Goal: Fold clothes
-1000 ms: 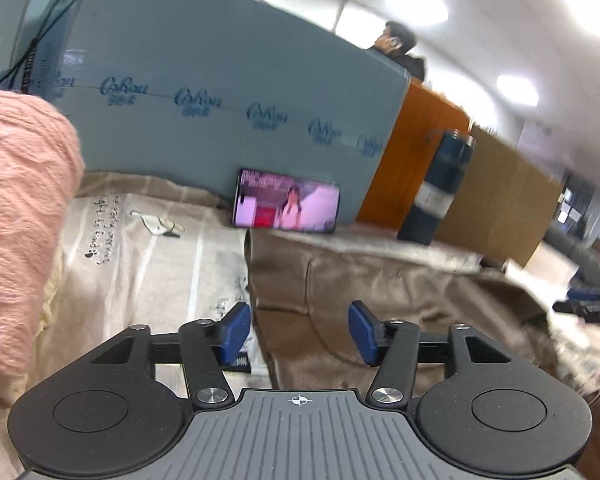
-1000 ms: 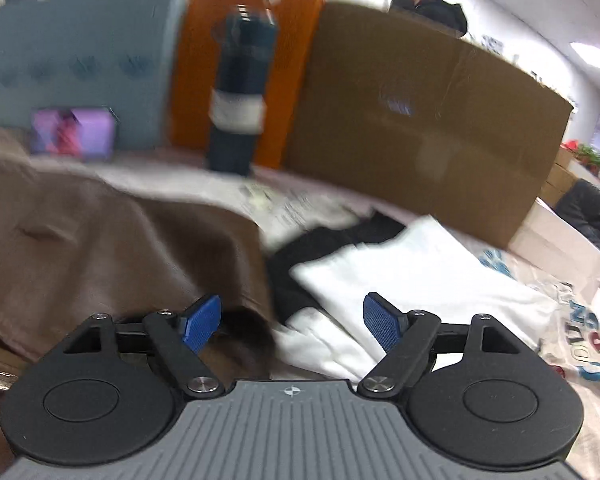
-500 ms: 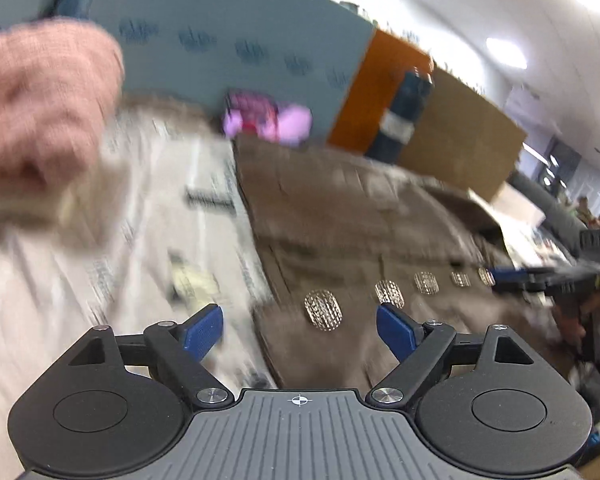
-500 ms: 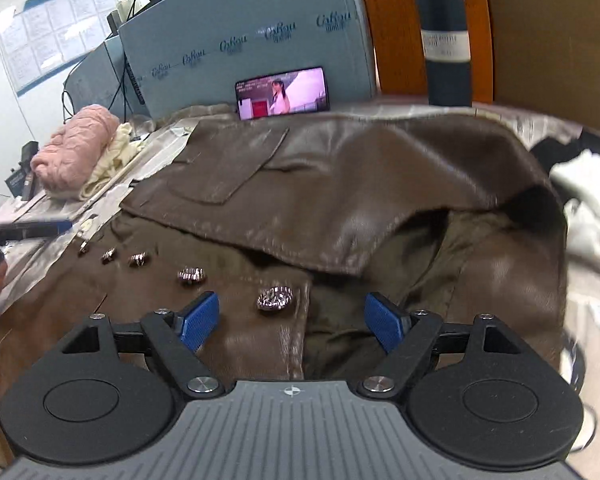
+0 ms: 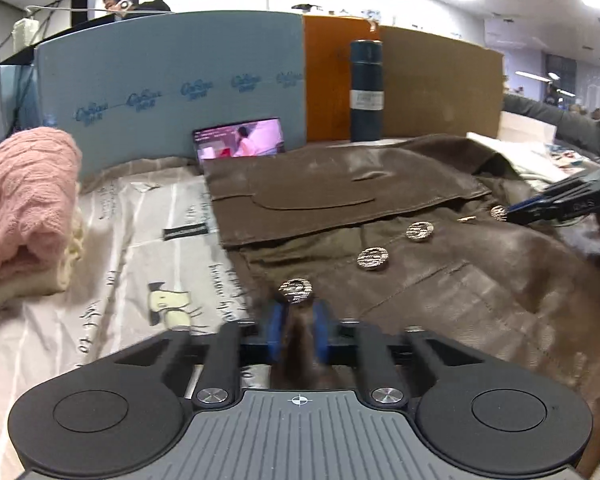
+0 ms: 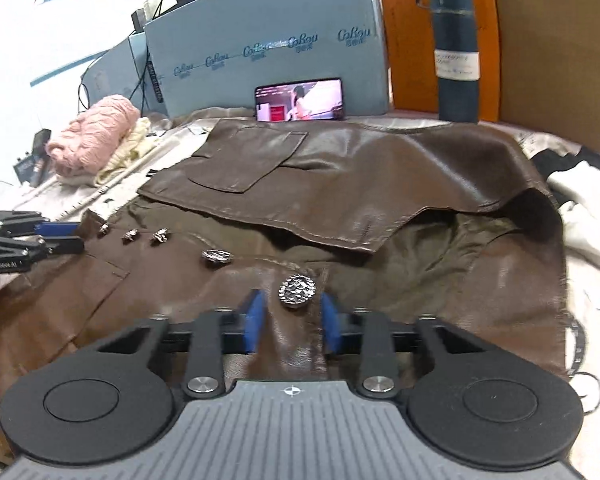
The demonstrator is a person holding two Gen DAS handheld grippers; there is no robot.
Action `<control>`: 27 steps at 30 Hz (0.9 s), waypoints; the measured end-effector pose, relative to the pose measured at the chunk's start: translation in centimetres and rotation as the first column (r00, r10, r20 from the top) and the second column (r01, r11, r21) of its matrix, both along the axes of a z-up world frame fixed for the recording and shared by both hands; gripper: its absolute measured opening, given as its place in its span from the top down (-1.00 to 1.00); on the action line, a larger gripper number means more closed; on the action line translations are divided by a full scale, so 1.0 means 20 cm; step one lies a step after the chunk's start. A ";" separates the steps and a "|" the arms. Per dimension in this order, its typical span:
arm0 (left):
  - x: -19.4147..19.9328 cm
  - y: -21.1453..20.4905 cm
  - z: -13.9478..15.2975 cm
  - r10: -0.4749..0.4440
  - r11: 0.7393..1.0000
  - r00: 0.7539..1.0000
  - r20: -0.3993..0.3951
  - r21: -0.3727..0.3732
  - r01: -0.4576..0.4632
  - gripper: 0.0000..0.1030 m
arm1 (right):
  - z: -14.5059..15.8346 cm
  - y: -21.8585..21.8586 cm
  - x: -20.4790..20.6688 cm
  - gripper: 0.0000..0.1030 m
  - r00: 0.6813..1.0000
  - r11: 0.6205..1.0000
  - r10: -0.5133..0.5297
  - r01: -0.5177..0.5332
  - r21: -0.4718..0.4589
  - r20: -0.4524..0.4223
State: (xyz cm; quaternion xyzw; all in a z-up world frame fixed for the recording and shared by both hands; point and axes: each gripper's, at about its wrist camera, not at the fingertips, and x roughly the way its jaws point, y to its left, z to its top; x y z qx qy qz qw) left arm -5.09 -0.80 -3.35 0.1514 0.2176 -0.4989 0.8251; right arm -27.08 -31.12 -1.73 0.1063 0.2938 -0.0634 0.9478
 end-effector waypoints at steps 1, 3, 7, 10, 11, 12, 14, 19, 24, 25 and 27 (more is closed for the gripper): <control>0.01 0.01 0.01 0.015 1.000 1.000 -0.002 -0.014 -0.015 0.97 | 0.00 0.01 -0.01 0.80 1.000 1.000 0.001 0.000 -0.023 0.004; 0.03 0.01 0.02 0.025 0.999 1.000 -0.004 -0.033 -0.025 0.98 | 0.00 0.04 -0.04 0.90 1.000 0.998 0.001 0.000 -0.066 0.016; 0.05 -0.03 0.03 0.022 0.999 1.000 -0.003 -0.041 -0.022 0.98 | 0.02 0.04 -0.07 0.92 0.998 0.995 -0.024 0.029 -0.100 0.051; 0.08 -0.07 0.05 0.033 0.998 0.999 0.017 -0.058 -0.032 0.98 | 0.04 0.02 -0.08 0.93 0.996 0.992 -0.049 0.058 -0.114 0.080; 0.10 -0.08 0.06 0.034 0.998 0.999 0.022 -0.060 -0.033 0.98 | 0.05 0.02 -0.08 0.94 0.995 0.991 -0.057 0.067 -0.115 0.086; 0.11 -0.10 0.06 0.035 0.998 0.999 0.028 -0.058 -0.034 0.98 | 0.05 0.01 -0.08 0.94 0.994 0.990 -0.065 0.075 -0.116 0.090; 0.14 -0.13 0.07 0.038 0.998 0.998 0.040 -0.051 -0.036 0.98 | 0.06 0.00 -0.08 0.94 0.993 0.989 -0.075 0.085 -0.118 0.094; 0.21 -0.21 0.01 0.036 0.998 0.999 0.015 0.046 -0.037 0.95 | 0.04 -0.01 -0.07 0.94 0.995 0.988 -0.084 0.092 -0.127 0.062; 0.18 -0.18 0.03 0.040 0.997 0.998 0.052 0.057 -0.043 0.69 | 0.02 -0.01 -0.08 0.72 0.995 0.978 -0.094 0.095 -0.183 0.017; 0.17 -0.16 0.04 0.054 0.997 0.996 0.067 0.047 -0.057 0.47 | 0.01 -0.01 -0.09 0.59 0.994 0.975 -0.109 0.110 -0.194 0.017; 0.15 -0.12 0.06 0.082 0.997 0.992 0.095 0.004 -0.082 -0.02 | 0.02 -0.02 -0.11 0.06 0.989 0.965 -0.143 0.145 -0.217 0.025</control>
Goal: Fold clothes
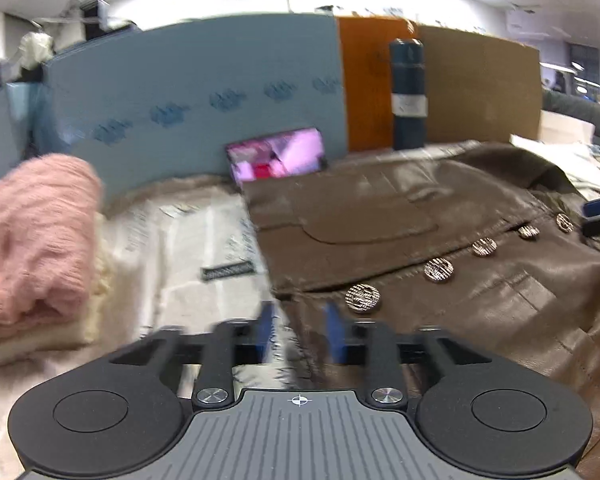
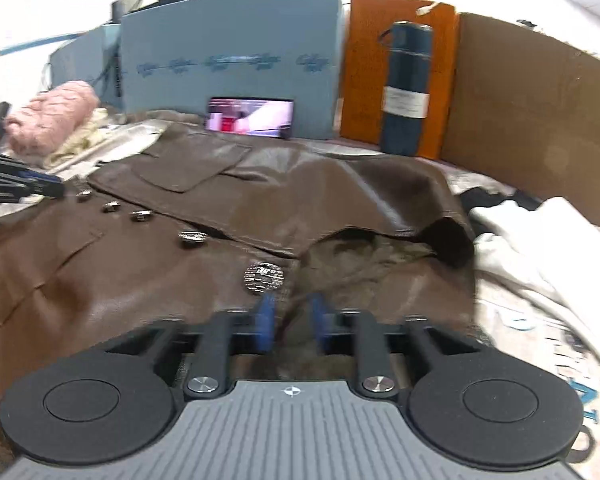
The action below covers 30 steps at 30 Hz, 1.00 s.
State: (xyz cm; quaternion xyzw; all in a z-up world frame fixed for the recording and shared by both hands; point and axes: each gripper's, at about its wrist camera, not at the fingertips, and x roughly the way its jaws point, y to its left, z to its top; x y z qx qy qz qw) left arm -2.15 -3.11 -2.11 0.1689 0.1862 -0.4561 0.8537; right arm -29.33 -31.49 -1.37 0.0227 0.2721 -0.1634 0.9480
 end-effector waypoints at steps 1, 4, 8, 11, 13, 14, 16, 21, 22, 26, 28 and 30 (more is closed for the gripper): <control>-0.02 0.03 0.01 -0.001 0.999 1.000 0.014 -0.037 0.001 -0.27 | 0.01 0.00 -0.02 0.03 1.000 1.000 -0.014 0.015 -0.012 0.014; -0.11 0.17 0.05 -0.058 0.979 0.996 0.064 -0.194 0.069 -0.65 | 0.04 0.02 -0.10 -0.38 0.997 0.999 0.009 -0.006 -0.041 0.081; -0.23 0.33 0.08 -0.098 0.942 0.981 0.168 -0.303 0.146 -0.87 | 0.08 0.14 -0.22 -0.88 0.972 0.977 0.187 -0.169 -0.131 0.145; -0.31 0.40 0.09 -0.108 0.931 0.961 0.253 -0.315 0.187 -0.98 | 0.09 0.21 -0.27 -0.95 0.952 0.952 0.274 -0.249 -0.178 0.133; -0.36 0.43 0.10 -0.109 0.932 0.946 0.306 -0.300 0.204 -0.99 | 0.09 0.23 -0.30 -0.95 0.945 0.944 0.303 -0.281 -0.174 0.123; -0.38 0.44 0.10 -0.111 0.934 0.938 0.328 -0.287 0.212 -0.99 | 0.09 0.24 -0.31 -0.95 0.942 0.941 0.314 -0.293 -0.168 0.118; -0.43 0.46 0.09 -0.132 0.940 0.923 0.361 -0.249 0.232 -1.00 | 0.09 0.26 -0.34 -0.95 0.940 0.938 0.323 -0.303 -0.167 0.107; -0.55 0.48 0.07 -0.256 0.947 0.863 0.435 -0.065 0.314 -1.00 | 0.06 0.30 -0.42 -0.98 0.943 0.933 0.325 -0.308 -0.188 0.070; -0.58 0.48 0.06 -0.301 0.940 0.850 0.433 -0.016 0.341 -1.00 | 0.06 0.31 -0.44 -0.98 0.944 0.932 0.324 -0.307 -0.194 0.061; -0.67 0.48 0.02 -0.445 0.894 0.790 0.421 0.155 0.421 -1.00 | 0.04 0.31 -0.50 -0.98 0.951 0.937 0.305 -0.290 -0.194 0.055; -0.71 0.46 -0.01 -0.486 0.874 0.762 0.427 0.229 0.429 -1.00 | 0.03 0.30 -0.52 -0.98 0.955 0.943 0.290 -0.275 -0.189 0.059; -0.72 0.43 -0.05 -0.498 0.867 0.746 0.442 0.284 0.410 -1.00 | 0.02 0.30 -0.54 -0.98 0.958 0.946 0.281 -0.266 -0.187 0.061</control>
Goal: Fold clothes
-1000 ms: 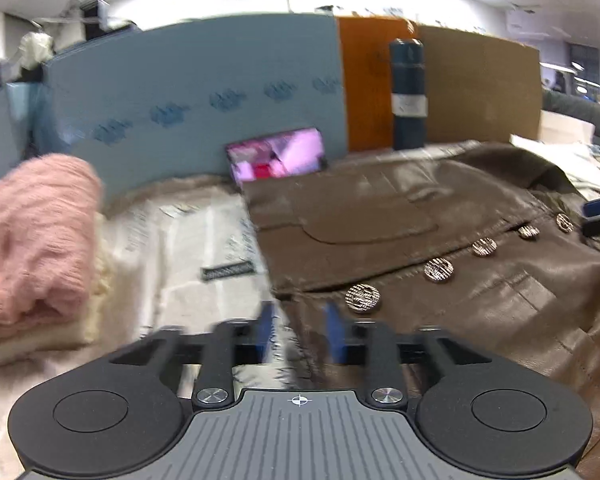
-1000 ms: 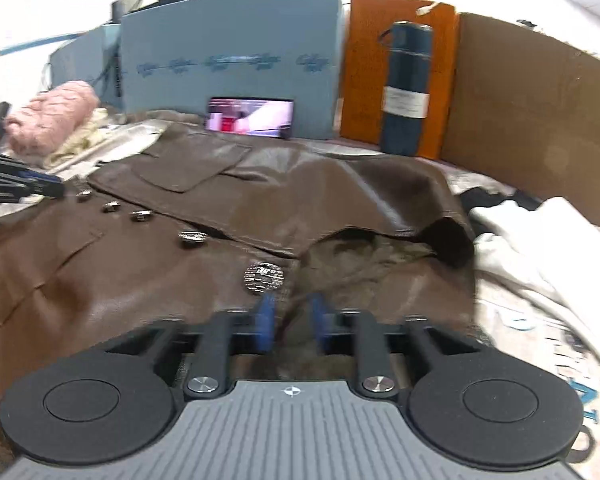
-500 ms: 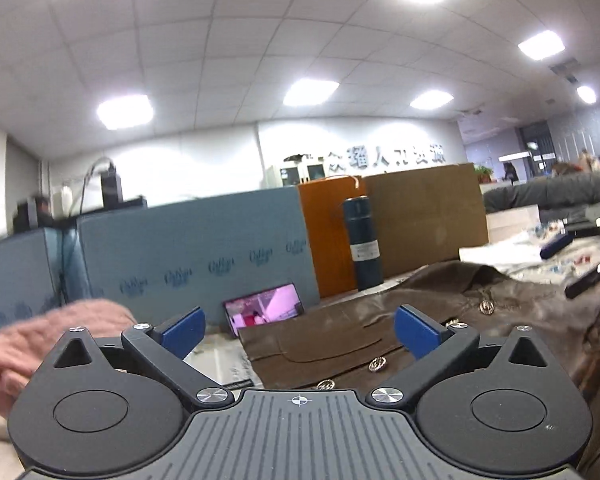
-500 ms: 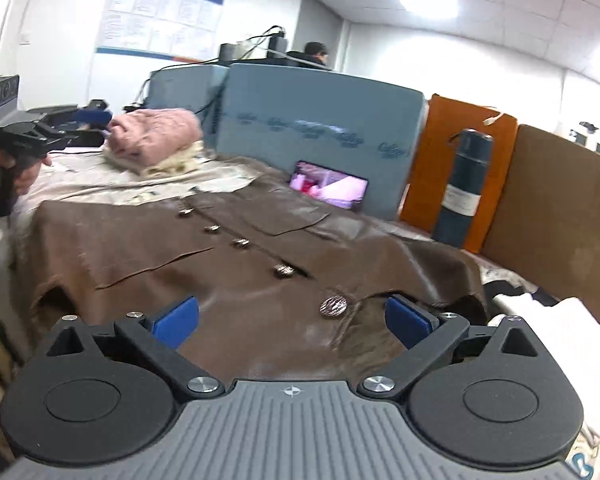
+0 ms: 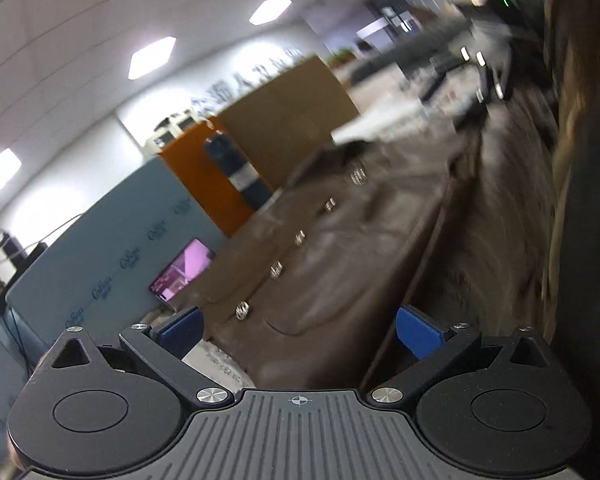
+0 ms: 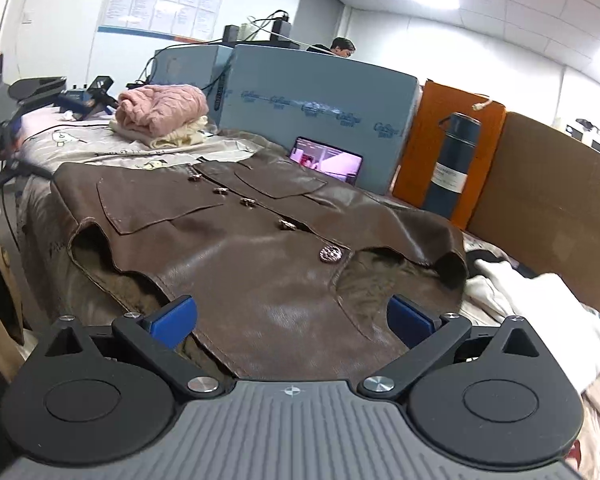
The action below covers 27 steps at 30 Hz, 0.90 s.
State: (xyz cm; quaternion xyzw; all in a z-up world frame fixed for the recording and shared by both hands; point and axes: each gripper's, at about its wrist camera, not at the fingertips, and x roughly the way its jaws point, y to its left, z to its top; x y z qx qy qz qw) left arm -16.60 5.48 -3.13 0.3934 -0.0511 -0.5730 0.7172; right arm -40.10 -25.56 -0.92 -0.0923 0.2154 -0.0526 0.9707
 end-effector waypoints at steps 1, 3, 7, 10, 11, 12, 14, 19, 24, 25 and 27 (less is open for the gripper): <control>0.00 -0.02 -0.02 0.005 1.000 1.000 0.021 0.019 -0.005 -1.00 | 0.00 0.00 -0.01 -0.98 1.000 1.000 -0.002 0.002 0.001 0.000; 0.00 -0.05 -0.04 0.014 0.999 0.999 0.051 0.045 -0.016 -1.00 | -0.01 0.00 -0.02 -0.98 1.000 1.000 -0.005 0.005 0.004 -0.001; 0.01 -0.09 -0.06 0.027 0.999 0.998 0.065 0.041 -0.030 -1.00 | -0.03 0.00 -0.03 -0.98 1.000 1.000 -0.010 0.010 0.010 -0.003; 0.01 -0.08 -0.06 0.032 0.999 0.997 0.073 0.034 -0.034 -1.00 | -0.04 0.00 -0.03 -0.98 1.000 1.000 -0.014 0.014 0.016 -0.008; 0.01 -0.08 -0.06 0.033 0.999 0.997 0.076 0.029 -0.035 -1.00 | -0.04 0.00 -0.03 -0.98 1.000 1.000 -0.015 0.015 0.016 -0.014; 0.01 -0.08 -0.05 0.033 0.999 0.997 0.077 0.029 -0.036 -1.00 | -0.04 0.00 -0.03 -0.98 1.000 1.000 -0.015 0.015 0.016 -0.019; 0.03 -0.06 -0.05 0.052 0.998 0.996 0.074 0.038 -0.055 -1.00 | -0.05 -0.01 -0.02 -0.98 0.999 1.000 -0.015 0.015 0.011 -0.034; 0.06 0.01 -0.06 0.110 0.989 0.991 0.072 0.088 -0.116 -1.00 | -0.08 -0.02 -0.02 -0.98 0.998 0.999 -0.027 0.028 0.017 -0.058; 0.07 0.06 -0.06 0.138 0.983 0.987 0.080 0.114 -0.147 -1.00 | -0.10 -0.03 0.00 -0.98 0.997 0.999 -0.009 0.012 0.033 -0.071; 0.07 0.06 -0.06 0.135 0.983 0.987 0.085 0.114 -0.144 -1.00 | -0.10 -0.03 0.00 -0.98 0.997 0.999 -0.003 0.006 0.035 -0.072; 0.07 0.05 -0.07 0.127 0.985 0.987 0.094 0.109 -0.137 -1.00 | -0.10 -0.03 0.02 -0.98 0.997 0.999 0.010 -0.007 0.041 -0.073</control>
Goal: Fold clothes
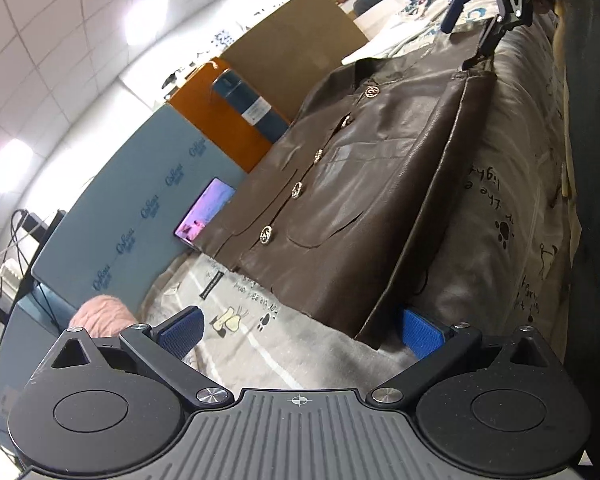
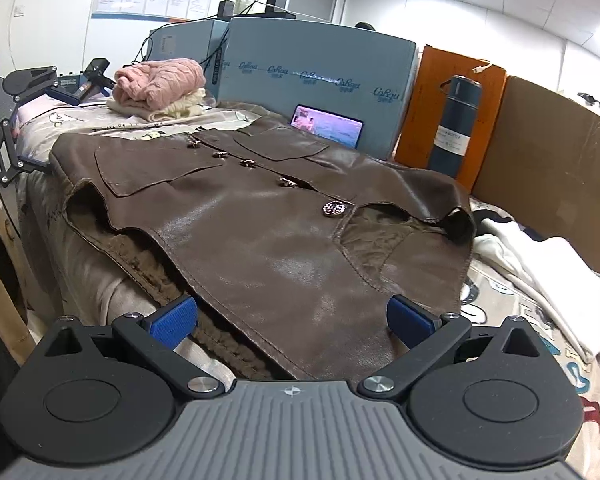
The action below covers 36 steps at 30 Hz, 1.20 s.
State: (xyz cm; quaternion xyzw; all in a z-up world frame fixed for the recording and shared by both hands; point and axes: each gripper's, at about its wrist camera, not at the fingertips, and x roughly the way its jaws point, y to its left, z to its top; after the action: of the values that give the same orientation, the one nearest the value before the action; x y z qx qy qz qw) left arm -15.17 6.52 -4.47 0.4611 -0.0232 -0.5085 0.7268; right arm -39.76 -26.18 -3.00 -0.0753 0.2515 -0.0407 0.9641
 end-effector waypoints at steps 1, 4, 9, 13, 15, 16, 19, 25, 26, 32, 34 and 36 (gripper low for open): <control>0.00 -0.01 0.00 -0.002 1.000 1.000 0.002 -0.008 0.002 -1.00 | 0.00 0.00 0.01 -0.98 1.000 1.000 0.012 -0.012 0.005 -0.001; 0.01 -0.02 0.01 -0.010 0.999 1.000 0.013 -0.043 0.010 -1.00 | 0.00 0.01 0.03 -0.98 0.999 0.999 0.033 -0.033 0.007 -0.005; 0.02 -0.06 0.03 -0.060 0.990 0.998 0.001 -0.129 0.059 -1.00 | 0.00 0.02 0.06 -0.98 0.999 0.999 0.053 -0.053 0.009 -0.007; 0.00 -0.13 0.03 -0.159 0.981 0.986 -0.043 -0.119 0.153 -1.00 | 0.00 0.03 0.10 -0.98 0.997 0.997 0.082 -0.081 0.017 -0.002; 0.00 -0.17 0.02 -0.182 0.981 0.980 -0.078 -0.078 0.176 -0.93 | -0.01 0.04 0.11 -0.98 0.995 0.995 0.098 -0.098 0.023 -0.001; 0.01 -0.19 0.03 -0.190 0.981 0.976 -0.111 -0.064 0.183 -0.73 | -0.01 0.04 0.12 -0.98 0.995 0.994 0.104 -0.104 0.026 -0.001; 0.09 -0.20 0.06 -0.187 0.982 0.949 -0.252 -0.084 0.171 0.03 | 0.00 0.03 0.12 -0.98 0.995 0.994 0.102 -0.102 0.030 0.000; 0.21 -0.19 0.13 -0.114 0.955 0.923 -0.367 -0.298 0.000 0.26 | 0.01 -0.03 0.04 -0.98 1.000 1.000 0.026 -0.026 0.016 -0.011; 0.23 -0.19 0.13 -0.116 0.948 0.917 -0.383 -0.317 -0.012 0.30 | 0.01 -0.05 0.02 -0.98 1.000 1.000 0.012 -0.012 0.018 -0.011; 0.35 -0.25 0.14 -0.148 0.932 0.851 -0.504 -0.358 -0.050 0.52 | 0.04 -0.14 -0.10 -0.98 0.999 0.993 -0.006 0.000 0.114 0.054; 0.40 -0.26 0.14 -0.166 0.928 0.811 -0.562 -0.368 -0.065 0.53 | 0.04 -0.15 -0.12 -0.98 0.997 0.990 0.024 -0.033 0.138 0.068; 0.45 -0.28 0.14 -0.184 0.923 0.766 -0.616 -0.376 -0.080 0.53 | 0.04 -0.14 -0.13 -0.98 0.994 0.985 0.072 -0.083 0.148 0.077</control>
State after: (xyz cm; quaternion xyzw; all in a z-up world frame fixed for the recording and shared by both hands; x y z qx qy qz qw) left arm -6.14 0.91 -1.64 0.1092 0.1147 -0.6407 0.7513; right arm -42.37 -28.99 -2.17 -0.0102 0.2163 0.0135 0.9762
